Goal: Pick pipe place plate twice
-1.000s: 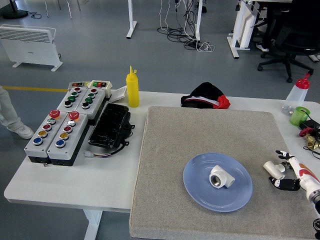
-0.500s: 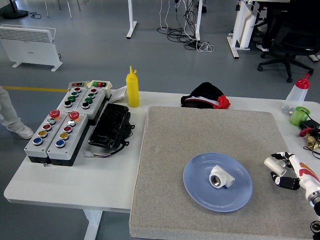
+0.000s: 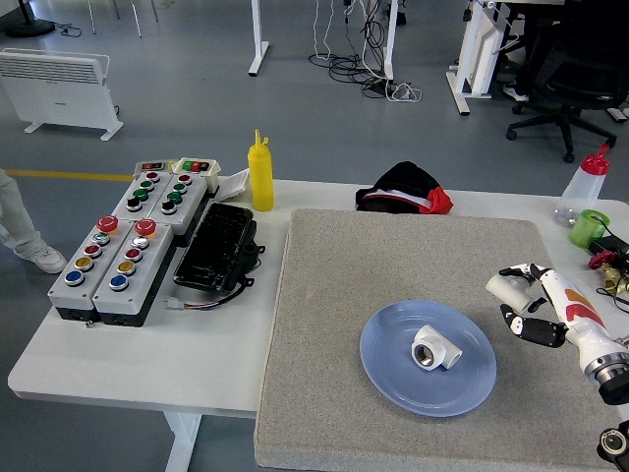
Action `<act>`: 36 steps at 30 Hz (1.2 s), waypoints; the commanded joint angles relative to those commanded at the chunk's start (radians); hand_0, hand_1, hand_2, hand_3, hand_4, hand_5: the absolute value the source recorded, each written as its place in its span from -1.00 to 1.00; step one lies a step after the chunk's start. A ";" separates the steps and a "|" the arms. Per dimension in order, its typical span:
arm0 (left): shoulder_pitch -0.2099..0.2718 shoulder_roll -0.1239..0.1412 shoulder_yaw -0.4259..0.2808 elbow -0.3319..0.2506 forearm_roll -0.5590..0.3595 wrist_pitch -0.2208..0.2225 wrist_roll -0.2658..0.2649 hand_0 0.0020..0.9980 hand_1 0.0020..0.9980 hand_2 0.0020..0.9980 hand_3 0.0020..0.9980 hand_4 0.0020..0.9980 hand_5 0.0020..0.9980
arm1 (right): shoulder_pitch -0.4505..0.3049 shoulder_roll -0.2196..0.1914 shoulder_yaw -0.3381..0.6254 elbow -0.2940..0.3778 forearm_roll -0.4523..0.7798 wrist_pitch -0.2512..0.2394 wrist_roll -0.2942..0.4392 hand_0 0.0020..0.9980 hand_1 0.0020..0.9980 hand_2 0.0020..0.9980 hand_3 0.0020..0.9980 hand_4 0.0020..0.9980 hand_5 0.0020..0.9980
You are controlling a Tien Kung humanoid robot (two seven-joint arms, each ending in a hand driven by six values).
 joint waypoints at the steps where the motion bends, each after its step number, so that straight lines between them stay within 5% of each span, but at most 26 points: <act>1: 0.000 0.000 -0.001 0.000 0.002 -0.001 0.000 0.16 0.16 0.23 0.21 -0.08 1.00 | -0.001 -0.003 -0.016 0.026 -0.001 0.008 -0.006 -0.18 0.06 0.10 0.22 -0.25 -1.00; 7: -0.002 0.000 0.000 0.001 -0.001 -0.002 -0.003 0.16 0.15 0.23 0.21 -0.08 1.00 | 0.000 -0.013 -0.114 0.122 -0.004 0.046 -0.010 -0.08 0.13 0.13 0.25 -0.20 -1.00; 9: -0.002 0.000 0.000 0.001 -0.001 -0.002 -0.002 0.16 0.15 0.23 0.21 -0.08 1.00 | 0.009 -0.015 -0.149 0.133 -0.014 0.057 -0.006 -0.08 0.13 0.13 0.25 -0.20 -1.00; 10: -0.003 0.000 0.000 0.001 -0.001 -0.002 -0.002 0.16 0.15 0.23 0.21 -0.08 1.00 | 0.016 -0.016 -0.178 0.137 -0.025 0.065 -0.002 0.16 0.27 0.20 0.28 -0.13 -0.98; 15: -0.004 0.000 0.002 0.002 -0.005 -0.003 -0.005 0.16 0.15 0.23 0.21 -0.08 1.00 | 0.024 -0.017 -0.225 0.145 -0.058 0.078 0.015 0.16 0.27 0.20 0.28 -0.13 -0.98; 16: -0.005 0.000 0.003 0.002 -0.006 -0.003 -0.006 0.16 0.15 0.23 0.21 -0.08 1.00 | 0.023 -0.019 -0.235 0.147 -0.073 0.078 0.025 0.48 0.45 0.42 0.47 0.08 -0.87; 21: -0.006 0.000 0.004 0.002 -0.007 -0.004 -0.006 0.16 0.15 0.23 0.21 -0.08 1.00 | 0.022 -0.023 -0.258 0.139 -0.130 0.098 0.036 0.48 0.45 0.42 0.47 0.08 -0.87; 22: -0.005 0.000 0.003 0.002 -0.006 -0.004 -0.005 0.16 0.15 0.23 0.21 -0.08 1.00 | 0.022 -0.023 -0.261 0.136 -0.139 0.107 0.035 0.86 0.74 0.90 0.71 0.38 -0.65; 27: -0.005 0.000 0.002 0.001 -0.003 -0.005 -0.003 0.16 0.15 0.23 0.21 -0.08 1.00 | 0.019 -0.024 -0.259 0.131 -0.155 0.131 0.039 0.86 0.74 0.90 0.71 0.38 -0.65; 28: -0.005 0.000 0.002 0.001 -0.002 -0.005 -0.003 0.16 0.15 0.22 0.20 -0.08 1.00 | 0.019 -0.025 -0.258 0.131 -0.155 0.133 0.042 1.00 0.87 1.00 1.00 0.57 -0.53; 36: -0.003 0.000 -0.001 0.000 0.003 -0.003 0.000 0.16 0.15 0.22 0.20 -0.08 1.00 | 0.016 -0.027 -0.252 0.136 -0.139 0.149 0.062 1.00 0.92 1.00 1.00 0.64 -0.48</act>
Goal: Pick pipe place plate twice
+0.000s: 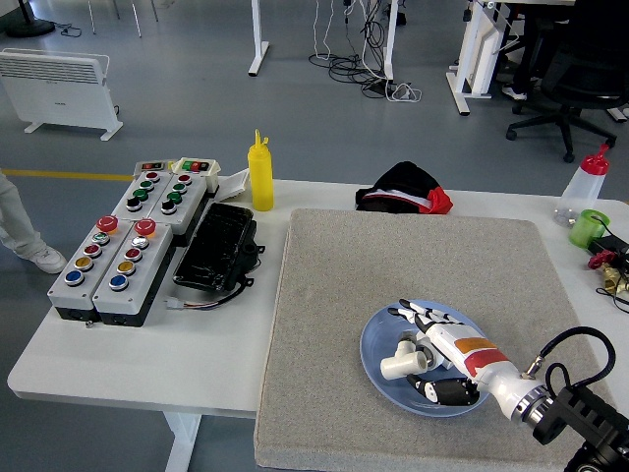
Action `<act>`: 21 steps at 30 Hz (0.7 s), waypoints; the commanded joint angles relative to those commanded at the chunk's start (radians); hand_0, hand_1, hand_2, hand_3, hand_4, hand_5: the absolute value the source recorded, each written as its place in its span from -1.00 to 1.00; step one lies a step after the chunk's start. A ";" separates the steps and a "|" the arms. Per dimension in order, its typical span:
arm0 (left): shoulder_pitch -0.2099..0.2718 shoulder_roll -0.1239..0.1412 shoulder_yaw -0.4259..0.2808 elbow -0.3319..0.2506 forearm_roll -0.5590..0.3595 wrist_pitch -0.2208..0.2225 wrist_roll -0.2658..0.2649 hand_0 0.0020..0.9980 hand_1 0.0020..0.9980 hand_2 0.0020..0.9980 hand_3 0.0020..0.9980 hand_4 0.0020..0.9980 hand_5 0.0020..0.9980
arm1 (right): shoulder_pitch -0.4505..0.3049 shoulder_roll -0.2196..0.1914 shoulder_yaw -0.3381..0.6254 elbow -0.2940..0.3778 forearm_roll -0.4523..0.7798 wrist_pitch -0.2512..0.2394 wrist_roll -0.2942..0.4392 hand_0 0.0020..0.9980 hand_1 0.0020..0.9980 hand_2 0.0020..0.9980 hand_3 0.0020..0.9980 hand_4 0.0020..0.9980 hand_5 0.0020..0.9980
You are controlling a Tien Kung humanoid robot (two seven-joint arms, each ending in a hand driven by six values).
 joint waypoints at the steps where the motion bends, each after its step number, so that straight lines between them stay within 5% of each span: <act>1: 0.000 0.000 -0.001 0.000 0.001 0.000 0.000 0.16 0.15 0.22 0.20 -0.08 1.00 | 0.000 0.000 0.000 0.000 0.001 0.002 0.000 1.00 0.92 1.00 1.00 0.64 -0.48; 9: 0.005 0.000 -0.003 -0.001 0.004 0.003 0.002 0.16 0.15 0.22 0.20 -0.08 1.00 | -0.007 -0.003 0.010 0.010 0.020 0.001 0.005 1.00 0.93 1.00 1.00 0.66 -0.47; 21: 0.009 0.000 -0.004 -0.001 0.007 0.002 0.002 0.16 0.15 0.22 0.20 -0.08 1.00 | -0.033 0.003 0.135 0.030 0.191 -0.105 0.080 1.00 0.91 1.00 1.00 0.66 -0.41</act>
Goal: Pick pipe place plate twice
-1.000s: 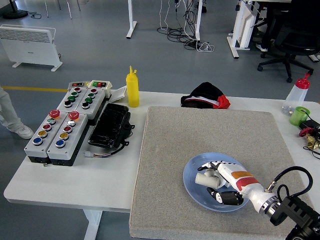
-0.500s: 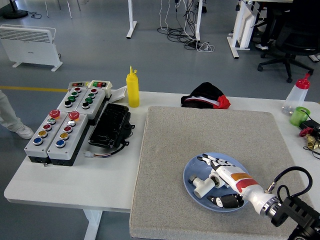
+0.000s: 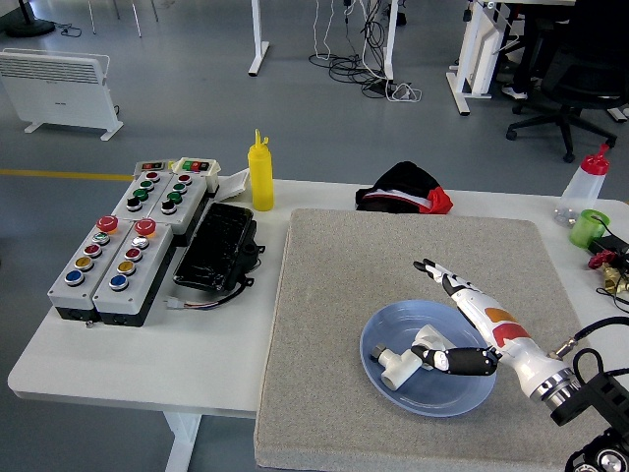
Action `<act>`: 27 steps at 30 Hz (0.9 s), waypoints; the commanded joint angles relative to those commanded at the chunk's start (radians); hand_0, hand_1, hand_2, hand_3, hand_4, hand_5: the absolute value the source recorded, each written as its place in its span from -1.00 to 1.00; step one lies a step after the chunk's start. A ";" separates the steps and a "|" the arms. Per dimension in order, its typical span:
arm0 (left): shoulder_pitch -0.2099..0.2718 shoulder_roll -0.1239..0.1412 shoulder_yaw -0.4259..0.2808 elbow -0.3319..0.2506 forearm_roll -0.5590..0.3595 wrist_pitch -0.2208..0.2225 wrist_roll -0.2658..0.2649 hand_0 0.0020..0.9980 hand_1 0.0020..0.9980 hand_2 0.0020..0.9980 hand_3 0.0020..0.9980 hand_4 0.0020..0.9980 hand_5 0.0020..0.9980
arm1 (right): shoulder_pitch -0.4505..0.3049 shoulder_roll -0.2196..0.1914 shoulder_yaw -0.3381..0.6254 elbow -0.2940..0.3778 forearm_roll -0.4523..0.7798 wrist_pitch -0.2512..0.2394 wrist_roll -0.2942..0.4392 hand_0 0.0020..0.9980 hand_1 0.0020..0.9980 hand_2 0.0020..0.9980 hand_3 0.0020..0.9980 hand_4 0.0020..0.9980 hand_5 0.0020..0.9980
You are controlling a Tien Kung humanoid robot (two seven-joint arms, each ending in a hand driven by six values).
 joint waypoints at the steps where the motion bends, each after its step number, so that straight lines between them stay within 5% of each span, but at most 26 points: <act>1: 0.000 0.000 0.001 0.000 -0.001 -0.001 0.000 0.16 0.15 0.22 0.20 -0.08 1.00 | -0.003 0.002 0.011 -0.001 0.020 -0.007 0.005 1.00 0.88 1.00 1.00 0.64 -0.40; 8: -0.006 0.000 0.005 0.002 -0.006 -0.003 -0.003 0.16 0.15 0.22 0.20 -0.08 1.00 | -0.021 0.015 0.112 -0.021 0.267 -0.040 0.043 1.00 0.86 1.00 1.00 0.57 -0.33; 12: -0.007 0.000 0.005 0.002 -0.006 -0.003 -0.002 0.16 0.15 0.22 0.20 -0.08 1.00 | -0.034 0.025 0.162 -0.020 0.438 -0.020 0.069 1.00 0.86 1.00 1.00 0.57 -0.33; 13: -0.007 0.000 0.005 0.001 -0.006 -0.003 -0.002 0.16 0.15 0.22 0.20 -0.08 1.00 | -0.037 0.026 0.174 -0.019 0.477 -0.011 0.069 0.97 0.82 1.00 0.99 0.41 -0.06; 25: -0.002 0.000 0.001 0.000 0.006 -0.003 0.004 0.16 0.15 0.22 0.20 -0.08 1.00 | -0.069 0.041 0.347 -0.040 0.972 0.087 0.024 0.93 0.80 1.00 0.95 0.39 -0.01; 27: 0.000 0.000 0.000 0.000 0.007 -0.002 0.004 0.16 0.15 0.22 0.20 -0.08 1.00 | -0.074 0.043 0.382 -0.056 1.056 0.089 0.014 0.81 0.69 0.91 0.82 0.32 0.03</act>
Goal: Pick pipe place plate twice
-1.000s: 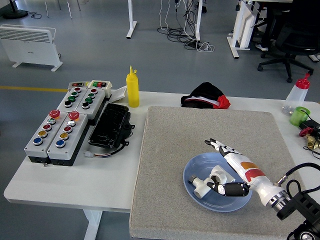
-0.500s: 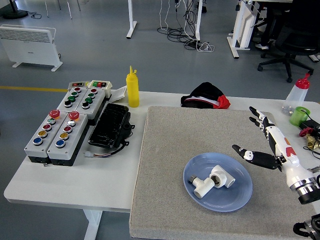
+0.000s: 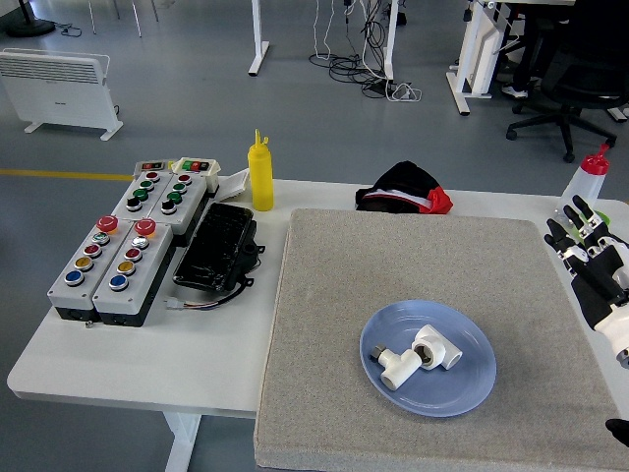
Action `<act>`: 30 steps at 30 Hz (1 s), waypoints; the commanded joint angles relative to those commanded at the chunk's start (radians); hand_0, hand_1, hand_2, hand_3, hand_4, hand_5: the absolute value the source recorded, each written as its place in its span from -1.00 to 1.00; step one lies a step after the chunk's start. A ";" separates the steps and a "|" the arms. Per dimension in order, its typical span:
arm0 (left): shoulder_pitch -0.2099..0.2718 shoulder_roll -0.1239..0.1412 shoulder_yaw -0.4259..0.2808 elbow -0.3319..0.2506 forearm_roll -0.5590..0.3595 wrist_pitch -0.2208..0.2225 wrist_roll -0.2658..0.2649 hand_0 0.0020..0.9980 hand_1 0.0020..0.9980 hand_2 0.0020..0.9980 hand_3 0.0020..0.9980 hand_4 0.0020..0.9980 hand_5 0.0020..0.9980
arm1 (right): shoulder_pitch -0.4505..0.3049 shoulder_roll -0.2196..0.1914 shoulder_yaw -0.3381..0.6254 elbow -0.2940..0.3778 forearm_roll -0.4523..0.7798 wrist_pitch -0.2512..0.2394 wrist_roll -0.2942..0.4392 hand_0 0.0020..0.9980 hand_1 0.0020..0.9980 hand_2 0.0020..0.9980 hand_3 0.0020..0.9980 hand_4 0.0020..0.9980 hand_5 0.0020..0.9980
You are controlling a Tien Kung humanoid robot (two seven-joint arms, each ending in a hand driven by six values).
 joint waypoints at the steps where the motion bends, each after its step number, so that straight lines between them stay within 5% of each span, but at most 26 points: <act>1: 0.001 0.000 -0.001 0.000 0.001 0.000 0.000 0.16 0.15 0.22 0.20 -0.08 1.00 | -0.003 0.001 0.018 -0.008 0.045 -0.001 -0.006 0.81 0.69 0.91 0.82 0.32 0.03; 11: 0.005 0.000 -0.006 -0.001 0.010 0.002 0.004 0.16 0.15 0.22 0.20 -0.08 1.00 | -0.020 0.002 0.067 -0.039 0.451 0.022 -0.060 0.71 0.62 0.76 0.69 0.25 0.07; 30: 0.005 0.000 -0.007 -0.001 0.014 0.002 0.007 0.16 0.15 0.22 0.21 -0.08 1.00 | -0.025 -0.001 0.083 -0.051 0.437 0.057 -0.143 0.67 0.57 0.69 0.63 0.22 0.10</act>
